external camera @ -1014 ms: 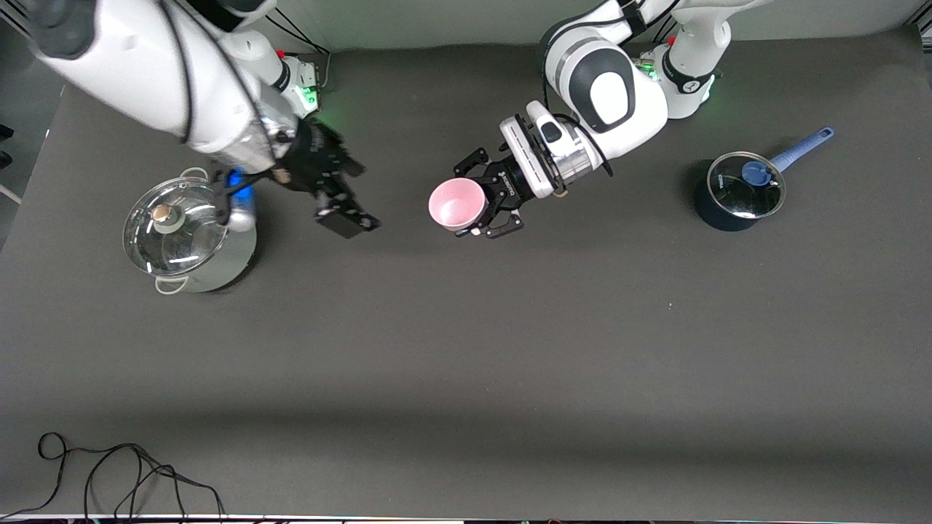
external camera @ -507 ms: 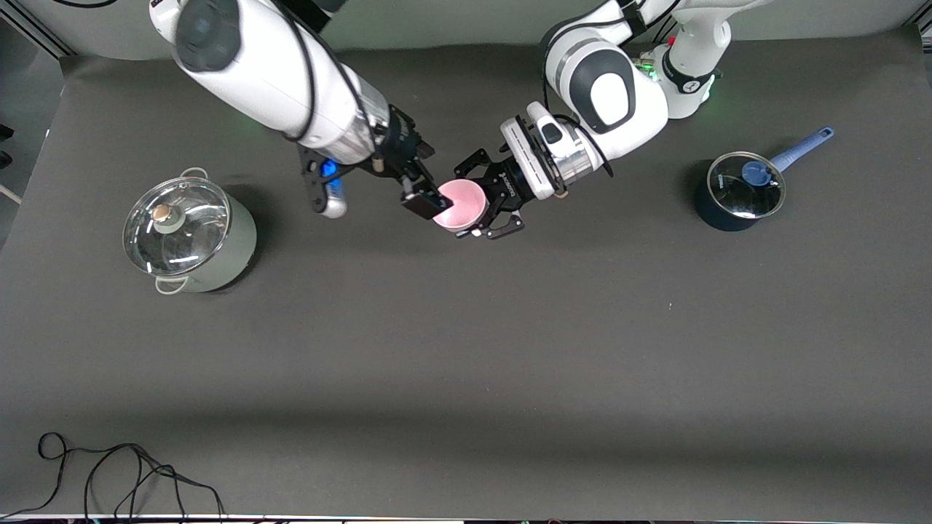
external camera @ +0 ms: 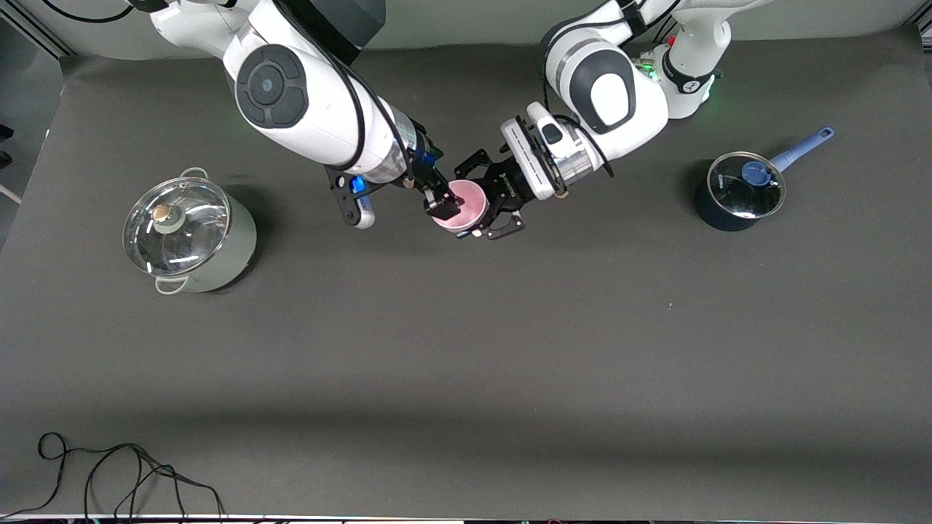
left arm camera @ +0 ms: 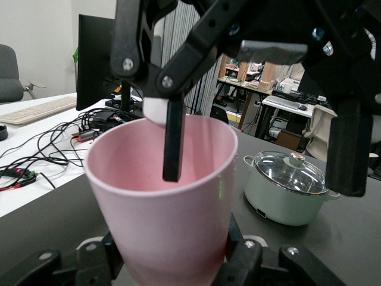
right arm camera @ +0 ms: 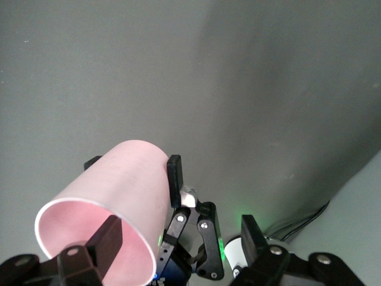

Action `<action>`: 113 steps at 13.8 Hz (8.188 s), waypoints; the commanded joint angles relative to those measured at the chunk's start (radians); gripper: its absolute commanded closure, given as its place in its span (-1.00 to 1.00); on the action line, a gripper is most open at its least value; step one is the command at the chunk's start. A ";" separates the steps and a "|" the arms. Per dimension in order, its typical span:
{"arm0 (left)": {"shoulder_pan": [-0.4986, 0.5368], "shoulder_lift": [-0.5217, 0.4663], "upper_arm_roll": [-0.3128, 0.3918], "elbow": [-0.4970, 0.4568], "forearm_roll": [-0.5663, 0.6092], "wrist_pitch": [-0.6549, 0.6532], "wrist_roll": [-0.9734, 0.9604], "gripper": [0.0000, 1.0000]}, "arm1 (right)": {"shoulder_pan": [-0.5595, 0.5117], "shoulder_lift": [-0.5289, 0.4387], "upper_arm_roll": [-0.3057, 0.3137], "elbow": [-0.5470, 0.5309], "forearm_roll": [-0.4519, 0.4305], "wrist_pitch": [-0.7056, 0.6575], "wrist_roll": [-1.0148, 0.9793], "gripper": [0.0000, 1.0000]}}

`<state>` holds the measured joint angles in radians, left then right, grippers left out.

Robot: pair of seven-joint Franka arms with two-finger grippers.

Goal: Transfer pink cup from left to right arm

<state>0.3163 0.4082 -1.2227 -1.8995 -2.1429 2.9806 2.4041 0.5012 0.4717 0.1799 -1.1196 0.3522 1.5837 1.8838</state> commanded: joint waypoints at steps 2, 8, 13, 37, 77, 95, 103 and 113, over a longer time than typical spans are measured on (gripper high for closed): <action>-0.020 0.000 0.009 0.020 -0.015 0.024 -0.002 0.32 | -0.003 0.034 0.012 0.072 0.007 -0.031 -0.012 0.45; -0.020 0.001 0.009 0.020 -0.017 0.024 -0.002 0.31 | -0.003 0.036 0.010 0.080 0.005 -0.031 -0.068 1.00; -0.020 0.004 0.009 0.020 -0.015 0.025 -0.002 -0.56 | -0.009 0.036 0.007 0.086 0.004 -0.033 -0.075 1.00; 0.027 0.116 0.071 0.059 0.001 0.397 -0.310 -0.99 | -0.582 -0.051 -0.007 -0.075 -0.328 -0.260 -1.619 1.00; -0.143 0.044 0.302 0.172 0.060 0.364 -1.450 -1.00 | -0.639 -0.421 -0.002 -0.499 -0.332 0.101 -1.697 -0.99; -0.177 0.063 0.356 0.171 0.249 0.370 -1.741 -1.00 | -0.585 -0.553 -0.042 -0.592 -0.345 0.044 -1.736 -0.99; -0.168 0.014 0.428 0.096 0.794 0.224 -2.423 -1.00 | -0.582 -0.553 -0.083 -0.588 -0.342 -0.025 -1.818 -0.99; -0.168 -0.229 0.793 -0.017 1.407 -0.620 -2.639 -1.00 | -0.352 -0.474 -0.275 -0.487 -0.343 -0.025 -1.816 -0.99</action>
<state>0.1526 0.2538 -0.5048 -1.8820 -0.9036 2.5184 -0.1750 0.1283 -0.0555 -0.0784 -1.6827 0.0077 1.5690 0.0889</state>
